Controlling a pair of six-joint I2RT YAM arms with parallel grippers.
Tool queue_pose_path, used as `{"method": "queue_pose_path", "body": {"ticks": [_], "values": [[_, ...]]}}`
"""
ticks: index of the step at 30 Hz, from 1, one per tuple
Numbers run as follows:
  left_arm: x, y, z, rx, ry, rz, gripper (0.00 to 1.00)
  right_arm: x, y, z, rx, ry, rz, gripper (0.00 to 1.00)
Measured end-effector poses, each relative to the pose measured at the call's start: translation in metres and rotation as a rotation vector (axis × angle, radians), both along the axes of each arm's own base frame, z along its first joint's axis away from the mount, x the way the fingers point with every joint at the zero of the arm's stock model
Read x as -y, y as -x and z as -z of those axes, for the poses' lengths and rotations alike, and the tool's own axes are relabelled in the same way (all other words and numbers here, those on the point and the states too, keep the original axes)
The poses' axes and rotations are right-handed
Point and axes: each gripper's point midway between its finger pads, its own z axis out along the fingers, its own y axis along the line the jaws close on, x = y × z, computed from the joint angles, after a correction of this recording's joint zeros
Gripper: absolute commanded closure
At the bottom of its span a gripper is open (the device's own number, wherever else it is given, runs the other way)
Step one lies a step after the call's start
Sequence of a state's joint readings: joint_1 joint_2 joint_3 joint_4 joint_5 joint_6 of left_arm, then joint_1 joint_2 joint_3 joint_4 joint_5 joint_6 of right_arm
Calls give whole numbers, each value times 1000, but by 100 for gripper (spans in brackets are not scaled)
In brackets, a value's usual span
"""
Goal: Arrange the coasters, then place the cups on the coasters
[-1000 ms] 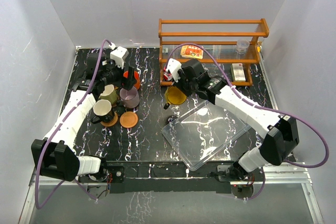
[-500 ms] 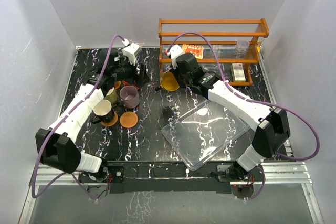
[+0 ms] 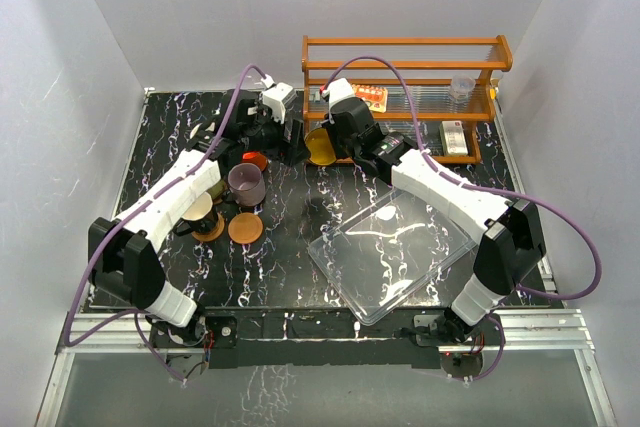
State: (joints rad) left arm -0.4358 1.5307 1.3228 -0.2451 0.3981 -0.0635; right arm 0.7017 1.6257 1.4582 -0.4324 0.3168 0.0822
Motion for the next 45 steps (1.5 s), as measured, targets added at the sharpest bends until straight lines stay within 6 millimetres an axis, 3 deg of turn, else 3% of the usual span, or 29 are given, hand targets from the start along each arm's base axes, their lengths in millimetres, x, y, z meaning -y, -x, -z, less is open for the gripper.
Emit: {"method": "queue_pose_path", "body": {"ticks": [12,22,32,38,45], "values": [[10,-15,5,12,-12,-36,32,-12,7,5,-26,-28,-23,100],[11,-20,6,41,-45,-35,58,-26,14,16,-60,-21,-69,100],[8,-19,13,76,-108,-6,99,-35,15,8,-62,-46,-116,98],[3,-13,19,61,-137,4,100,-45,17,-7,-42,-49,-206,89],[-2,-3,20,48,-149,19,100,-53,25,-8,-63,-72,-324,63]]}}
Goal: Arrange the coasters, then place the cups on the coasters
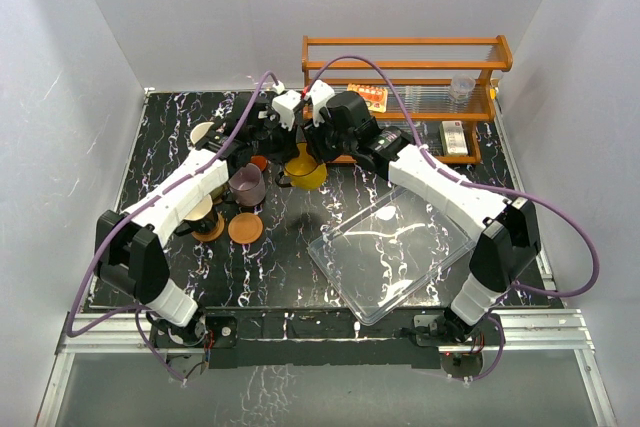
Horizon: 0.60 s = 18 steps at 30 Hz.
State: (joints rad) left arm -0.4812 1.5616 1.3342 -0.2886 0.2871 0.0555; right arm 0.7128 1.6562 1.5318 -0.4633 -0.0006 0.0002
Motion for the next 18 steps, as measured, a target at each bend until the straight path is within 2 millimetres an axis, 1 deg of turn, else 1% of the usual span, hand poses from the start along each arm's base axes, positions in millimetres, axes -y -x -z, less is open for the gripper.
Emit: {"method": "queue_pose_path", "body": {"ticks": [2,6,9,13,18], "values": [[-2,3,1,-2,-5,2,100,0,1,-2,-7,-15,-24,55],[-9,12,5,-14,-16,-5,100,10,-2,-11,-5,-40,-45,41],[-17,17,8,-24,-23,-12,100,20,-2,-19,4,-59,-54,35],[-28,27,14,-33,-47,-21,100,36,5,-29,29,-71,-68,30],[-49,48,26,-49,-109,-48,100,59,9,-33,63,-69,-64,27]]}}
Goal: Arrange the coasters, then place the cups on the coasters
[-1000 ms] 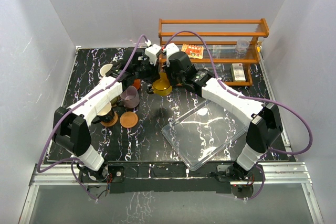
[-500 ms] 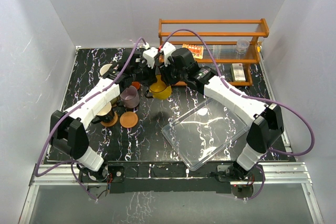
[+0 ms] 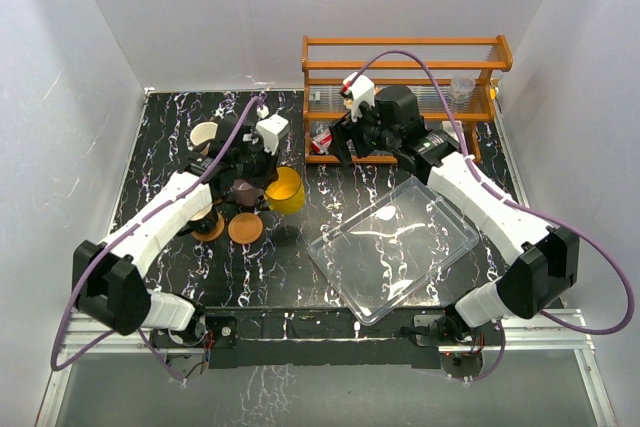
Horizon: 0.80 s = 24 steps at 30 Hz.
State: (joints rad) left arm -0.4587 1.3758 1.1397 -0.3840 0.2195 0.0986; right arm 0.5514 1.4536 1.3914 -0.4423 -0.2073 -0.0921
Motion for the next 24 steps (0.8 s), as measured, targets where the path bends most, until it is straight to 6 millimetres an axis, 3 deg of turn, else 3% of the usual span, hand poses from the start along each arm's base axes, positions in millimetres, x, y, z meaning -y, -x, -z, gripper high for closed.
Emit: {"method": "queue_pose_path", "body": {"ticks": [7,12,18,24], "values": [[-33,26,10,23,-56,-59,100,43,-4,22,2,42,62,26],[-62,37,33,11,-120,-140,100,67,7,47,-18,83,69,24],[-87,37,51,9,-183,-229,100,89,20,56,7,95,58,22],[-97,30,50,39,-208,-277,100,104,28,67,6,89,42,20]]}}
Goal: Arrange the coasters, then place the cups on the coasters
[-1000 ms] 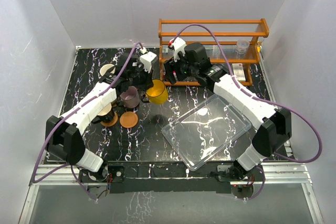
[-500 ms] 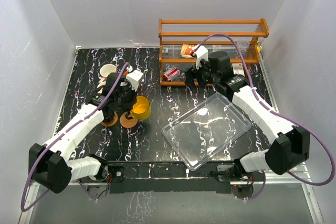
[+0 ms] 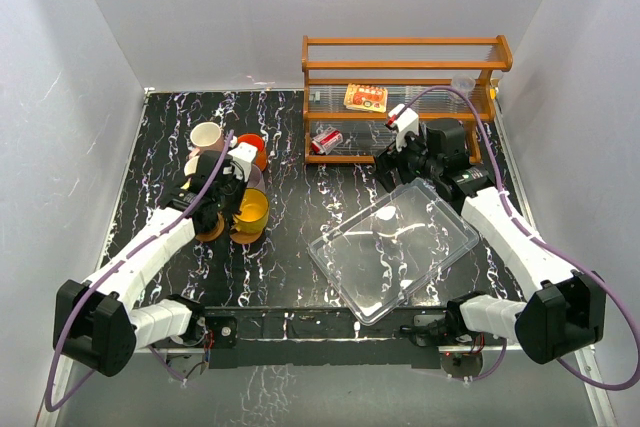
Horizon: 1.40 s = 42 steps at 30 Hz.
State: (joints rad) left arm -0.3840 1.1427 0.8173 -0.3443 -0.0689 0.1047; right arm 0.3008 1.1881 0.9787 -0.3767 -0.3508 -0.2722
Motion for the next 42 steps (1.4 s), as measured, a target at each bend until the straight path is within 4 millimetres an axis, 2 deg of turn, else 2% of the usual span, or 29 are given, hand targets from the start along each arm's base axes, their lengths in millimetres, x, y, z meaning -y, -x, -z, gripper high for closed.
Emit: {"method": "queue_pose_path", "body": {"ticks": [6,14,34,42], "values": [[-3,-4,-1,12,0,-16,100,5,6,17,-44,-11,-21,19],[-2,-6,9,-18,-8,17,100,12,7,19,-50,-36,-25,18],[-11,0,29,-76,-23,42,100,6,10,20,-61,-52,-62,17],[-14,-1,30,-81,-16,34,100,5,12,22,-65,-51,-80,16]]}}
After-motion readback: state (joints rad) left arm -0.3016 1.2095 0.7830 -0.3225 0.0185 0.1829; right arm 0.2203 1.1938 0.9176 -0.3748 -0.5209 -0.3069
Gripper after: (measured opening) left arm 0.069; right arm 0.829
